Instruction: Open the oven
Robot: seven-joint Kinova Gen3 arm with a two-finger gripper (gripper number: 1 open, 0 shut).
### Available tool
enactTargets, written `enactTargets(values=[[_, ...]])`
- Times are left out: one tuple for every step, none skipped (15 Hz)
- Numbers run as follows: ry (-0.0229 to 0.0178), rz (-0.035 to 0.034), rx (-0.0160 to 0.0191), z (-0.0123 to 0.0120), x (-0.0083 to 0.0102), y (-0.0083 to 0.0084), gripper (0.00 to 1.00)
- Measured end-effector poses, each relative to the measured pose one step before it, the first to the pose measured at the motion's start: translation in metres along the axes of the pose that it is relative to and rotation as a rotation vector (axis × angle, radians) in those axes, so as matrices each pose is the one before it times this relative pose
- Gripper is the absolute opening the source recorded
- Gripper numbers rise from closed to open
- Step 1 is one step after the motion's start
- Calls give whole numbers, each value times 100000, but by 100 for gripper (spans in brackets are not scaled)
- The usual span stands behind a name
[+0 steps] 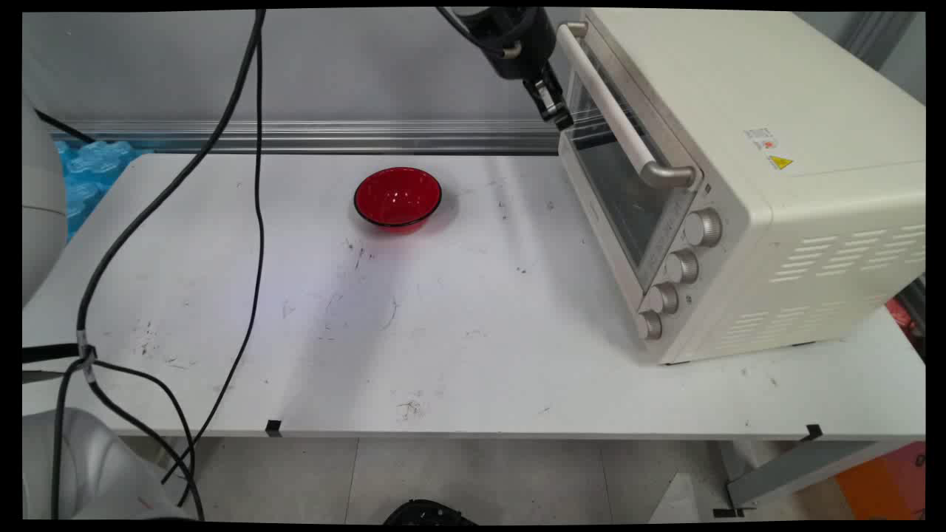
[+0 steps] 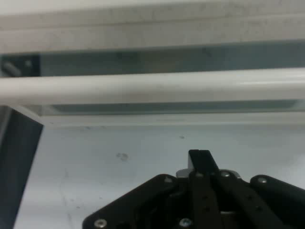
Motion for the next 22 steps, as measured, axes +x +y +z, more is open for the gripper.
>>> enactTargets(values=[[828,-335,1435,-271,72,76,0],[887,-326,1696,-358,27,106,0],[677,-113,1393,-315,-5,139,0],[584,-40,1401,-335,-60,159,0],[379,9,866,-220,-48,114,0],[806,284,1396,-372,-25,236,0],[992,548,1209,-319,37,218,0],[1071,771,1017,-262,93,214,0],[1041,752,750,-195,98,160,0],[730,558,515,-103,78,85,0],[1160,972,777,-114,143,96,0],[777,757,525,-56,116,57,0],[1172,1149,781,-34,205,34,0],[1235,1125,778,-5,216,26,0],[958,643,554,86,143,-21,0],[574,98,92,202,119,-31,0],[795,85,-121,290,162,-22,0],[1129,182,-274,375,236,-53,0],[812,198,-270,276,208,-32,0],[990,211,-452,367,247,-57,0],[726,113,-428,313,189,-60,0],[800,-43,-518,357,201,-114,0]])
